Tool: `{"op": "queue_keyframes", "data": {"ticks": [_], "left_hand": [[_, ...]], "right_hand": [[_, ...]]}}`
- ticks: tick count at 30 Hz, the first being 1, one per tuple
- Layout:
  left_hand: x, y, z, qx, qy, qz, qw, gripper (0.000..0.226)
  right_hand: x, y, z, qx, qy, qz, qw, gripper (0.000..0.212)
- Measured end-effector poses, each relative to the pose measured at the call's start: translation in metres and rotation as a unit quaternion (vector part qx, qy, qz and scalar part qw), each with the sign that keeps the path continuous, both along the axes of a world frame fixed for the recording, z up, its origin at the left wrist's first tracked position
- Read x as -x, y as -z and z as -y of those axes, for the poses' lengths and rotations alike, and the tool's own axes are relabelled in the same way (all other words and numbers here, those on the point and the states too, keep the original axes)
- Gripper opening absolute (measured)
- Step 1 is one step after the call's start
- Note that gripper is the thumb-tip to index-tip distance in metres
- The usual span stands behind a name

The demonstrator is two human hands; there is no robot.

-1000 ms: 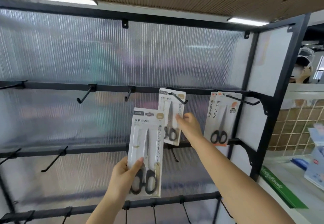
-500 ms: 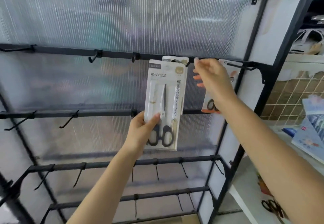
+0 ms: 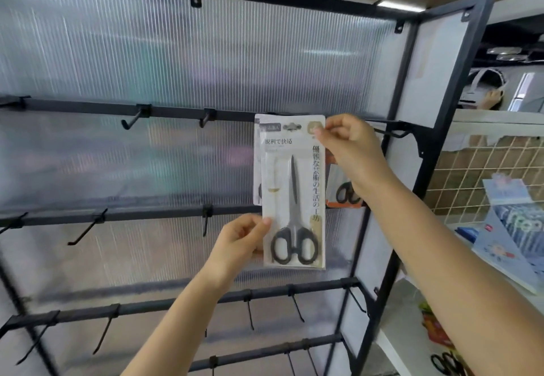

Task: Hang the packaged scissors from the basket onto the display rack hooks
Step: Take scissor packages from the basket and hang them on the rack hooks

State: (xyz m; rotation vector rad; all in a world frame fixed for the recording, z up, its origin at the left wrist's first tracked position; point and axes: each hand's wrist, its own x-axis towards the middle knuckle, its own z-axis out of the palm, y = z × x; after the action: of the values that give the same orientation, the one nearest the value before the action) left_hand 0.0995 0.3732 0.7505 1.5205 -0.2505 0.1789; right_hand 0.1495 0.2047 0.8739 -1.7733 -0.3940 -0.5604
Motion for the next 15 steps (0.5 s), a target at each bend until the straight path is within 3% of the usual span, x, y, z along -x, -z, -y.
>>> {"op": "queue_keyframes", "data": {"ticks": [5, 15], "left_hand": [[-0.013, 0.003, 0.002, 0.005, -0.036, -0.002, 0.999, 0.031], [-0.029, -0.004, 0.005, 0.01, -0.044, 0.014, 0.999, 0.02]], "right_hand": [[-0.012, 0.002, 0.002, -0.006, 0.007, -0.004, 1.0, 0.014], [-0.024, -0.007, 0.007, -0.034, 0.008, 0.007, 0.999, 0.011]]}}
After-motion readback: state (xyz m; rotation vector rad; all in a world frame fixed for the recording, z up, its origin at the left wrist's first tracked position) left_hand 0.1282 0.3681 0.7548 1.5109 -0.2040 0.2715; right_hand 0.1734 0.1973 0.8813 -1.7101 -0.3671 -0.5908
